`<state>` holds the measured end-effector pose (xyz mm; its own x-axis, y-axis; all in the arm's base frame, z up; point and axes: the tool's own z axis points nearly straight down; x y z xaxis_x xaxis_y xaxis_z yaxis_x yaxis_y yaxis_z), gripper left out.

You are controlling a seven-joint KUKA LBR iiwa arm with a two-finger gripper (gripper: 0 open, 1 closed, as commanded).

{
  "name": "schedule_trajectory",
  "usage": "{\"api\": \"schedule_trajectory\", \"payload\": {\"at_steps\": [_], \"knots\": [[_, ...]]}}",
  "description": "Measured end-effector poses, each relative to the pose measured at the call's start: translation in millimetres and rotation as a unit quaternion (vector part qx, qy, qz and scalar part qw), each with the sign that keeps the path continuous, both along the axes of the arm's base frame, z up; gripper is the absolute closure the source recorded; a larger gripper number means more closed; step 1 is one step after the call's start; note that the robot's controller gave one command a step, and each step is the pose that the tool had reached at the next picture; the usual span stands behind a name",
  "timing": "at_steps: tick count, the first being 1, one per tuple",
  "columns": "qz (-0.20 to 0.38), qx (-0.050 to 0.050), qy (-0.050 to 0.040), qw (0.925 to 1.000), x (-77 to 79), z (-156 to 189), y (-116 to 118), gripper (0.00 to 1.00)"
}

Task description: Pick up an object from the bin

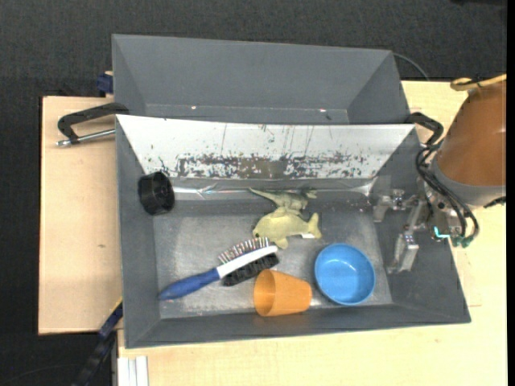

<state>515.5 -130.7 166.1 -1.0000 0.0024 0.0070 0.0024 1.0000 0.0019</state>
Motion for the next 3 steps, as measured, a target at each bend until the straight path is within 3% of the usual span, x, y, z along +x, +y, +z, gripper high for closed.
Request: {"api": "schedule_trajectory", "payload": {"at_steps": [1,2,3], "knots": [[0.073,0.001,0.0,0.9973,-16.4,-96.7,25.5,0.0],[0.073,-0.001,-0.0057,0.9973,-13.0,-92.3,24.4,1.0],[0.051,-0.003,-0.0112,0.9986,8.6,74.2,10.3,1.0]]}}
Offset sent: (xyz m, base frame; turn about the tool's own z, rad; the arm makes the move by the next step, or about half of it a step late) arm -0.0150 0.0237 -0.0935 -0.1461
